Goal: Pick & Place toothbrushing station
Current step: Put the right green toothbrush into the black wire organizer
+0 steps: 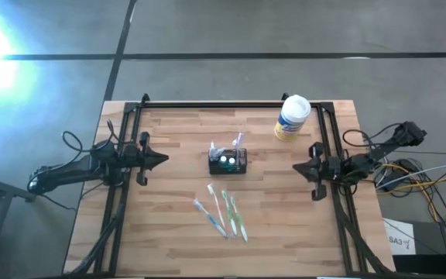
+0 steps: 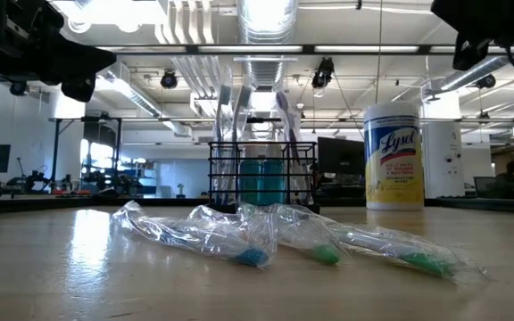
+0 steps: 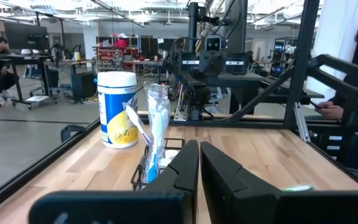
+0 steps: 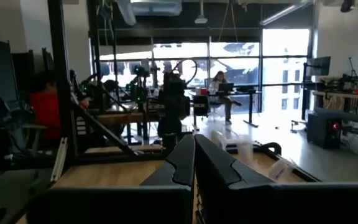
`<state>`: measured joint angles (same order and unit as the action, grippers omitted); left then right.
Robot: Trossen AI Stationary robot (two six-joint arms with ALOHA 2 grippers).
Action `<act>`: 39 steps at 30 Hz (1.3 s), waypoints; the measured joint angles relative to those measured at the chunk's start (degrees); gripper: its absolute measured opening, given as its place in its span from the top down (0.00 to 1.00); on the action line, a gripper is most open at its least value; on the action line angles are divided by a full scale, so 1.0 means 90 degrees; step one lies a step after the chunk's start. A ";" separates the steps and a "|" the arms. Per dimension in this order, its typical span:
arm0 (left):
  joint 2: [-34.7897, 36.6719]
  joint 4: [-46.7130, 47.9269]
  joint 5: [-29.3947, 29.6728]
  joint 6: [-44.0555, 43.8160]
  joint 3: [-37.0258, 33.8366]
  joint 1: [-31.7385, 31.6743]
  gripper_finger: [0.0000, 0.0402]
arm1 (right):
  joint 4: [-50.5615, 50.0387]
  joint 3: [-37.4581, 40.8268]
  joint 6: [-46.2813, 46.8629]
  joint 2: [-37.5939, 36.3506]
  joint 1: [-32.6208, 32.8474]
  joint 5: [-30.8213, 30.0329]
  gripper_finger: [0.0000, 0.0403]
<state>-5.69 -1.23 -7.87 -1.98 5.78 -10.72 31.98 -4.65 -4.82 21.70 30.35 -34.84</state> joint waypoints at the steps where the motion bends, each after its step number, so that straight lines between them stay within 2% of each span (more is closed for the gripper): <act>1: 0.0000 -0.0001 0.0000 -0.0001 0.0000 0.0000 0.95 | -0.0008 0.0099 -0.0009 -0.0116 0.0002 -0.0079 0.98; 5: 0.0000 -0.0004 0.0001 -0.0070 -0.0002 0.0000 0.95 | -0.0027 0.0464 0.0133 -0.0602 -0.0002 -0.0634 0.98; 10: 0.0000 -0.0004 0.0001 -0.0116 -0.0002 0.0000 0.95 | -0.0569 0.0462 0.0290 -0.0910 0.0002 -0.0681 0.98; 13: 0.0000 -0.0005 0.0001 -0.0114 -0.0012 0.0000 0.95 | -0.0537 0.0462 0.0388 -0.0888 0.0002 -0.0681 0.98; 19: 0.0000 -0.0005 0.0003 -0.0117 -0.0023 -0.0001 0.95 | -0.0536 0.0460 0.1436 -0.0433 0.0002 -0.0684 0.98; 24: -0.0001 -0.0005 0.0004 -0.0117 -0.0027 0.0000 0.95 | -0.0562 0.0152 0.2331 0.0494 0.0002 -0.0824 0.98; 29: -0.0002 -0.0005 0.0041 -0.0099 -0.0027 -0.0001 0.95 | -0.0788 -0.0880 0.2546 0.1915 0.0002 -0.0821 0.98; 33: 0.0000 -0.0015 0.0074 -0.0006 -0.0027 -0.0001 0.95 | -0.2188 -0.2097 0.3146 0.3099 0.0002 -0.0817 0.98; 39: 0.0000 -0.0010 0.0069 -0.0030 -0.0027 -0.0002 0.95 | -0.4890 -0.3903 0.5286 0.4818 0.0002 -0.0817 0.98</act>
<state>-5.69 -1.32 -7.25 -2.25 5.54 -10.74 -12.03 -39.78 42.76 65.06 30.37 -42.19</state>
